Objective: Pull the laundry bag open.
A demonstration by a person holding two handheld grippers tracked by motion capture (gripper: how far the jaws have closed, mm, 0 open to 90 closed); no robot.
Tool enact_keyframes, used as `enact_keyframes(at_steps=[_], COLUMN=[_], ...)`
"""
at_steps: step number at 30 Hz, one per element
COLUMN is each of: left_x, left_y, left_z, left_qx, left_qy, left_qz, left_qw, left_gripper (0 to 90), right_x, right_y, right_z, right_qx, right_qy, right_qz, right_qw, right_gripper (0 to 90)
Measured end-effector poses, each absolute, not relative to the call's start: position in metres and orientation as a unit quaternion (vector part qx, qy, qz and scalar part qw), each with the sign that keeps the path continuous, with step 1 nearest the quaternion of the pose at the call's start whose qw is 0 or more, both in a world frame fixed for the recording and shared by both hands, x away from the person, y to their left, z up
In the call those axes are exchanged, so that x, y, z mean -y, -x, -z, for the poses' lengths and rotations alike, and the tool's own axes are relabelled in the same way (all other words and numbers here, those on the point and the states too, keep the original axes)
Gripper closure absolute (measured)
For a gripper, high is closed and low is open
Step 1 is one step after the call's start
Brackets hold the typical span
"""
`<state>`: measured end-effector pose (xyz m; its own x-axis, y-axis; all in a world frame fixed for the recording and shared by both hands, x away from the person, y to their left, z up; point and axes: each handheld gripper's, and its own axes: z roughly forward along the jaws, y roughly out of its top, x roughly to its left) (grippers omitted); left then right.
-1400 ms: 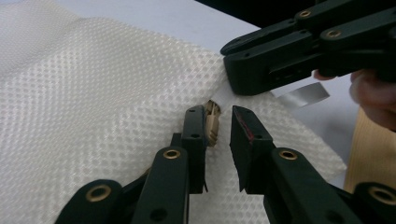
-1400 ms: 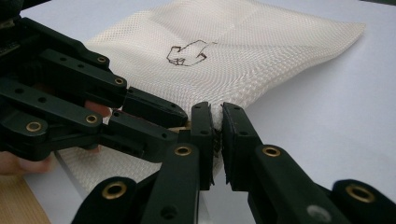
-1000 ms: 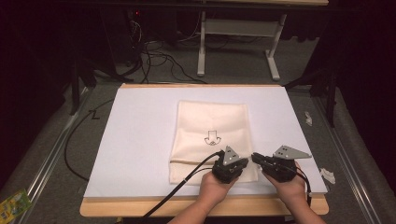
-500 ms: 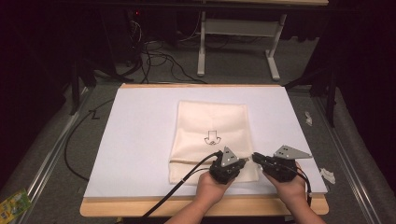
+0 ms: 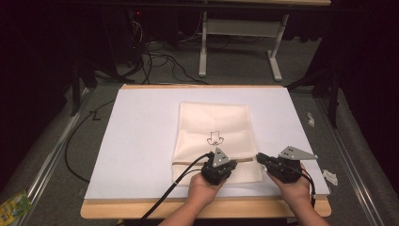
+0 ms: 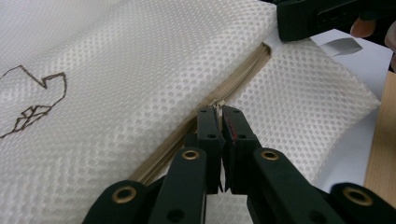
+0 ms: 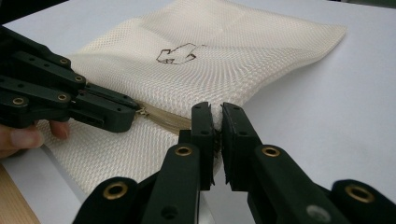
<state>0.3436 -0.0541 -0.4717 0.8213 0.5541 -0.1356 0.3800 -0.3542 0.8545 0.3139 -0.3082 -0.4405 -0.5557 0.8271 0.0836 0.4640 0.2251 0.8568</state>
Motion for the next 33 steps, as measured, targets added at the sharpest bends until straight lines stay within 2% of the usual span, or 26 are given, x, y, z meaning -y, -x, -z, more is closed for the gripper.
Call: enact_keyframes(at_steps=[19,33], left_x=[0.023,-0.018], left_y=[-0.344,-0.342], left_z=[0.468,0.473], left_qx=[-0.300,-0.331], left_qy=[-0.823,-0.824], left_qz=[-0.099,-0.100], left_qw=[0.473,0.449], left_gripper=[87.2,87.2], right_x=[0.309,0.313], right_y=[-0.315,-0.315], right_z=[0.441,0.440], right_qx=[-0.757,-0.755], right_qy=[-0.428,-0.431], right_qz=[-0.447,-0.448], right_qw=[0.208,0.209], right_gripper=[85.1,85.1])
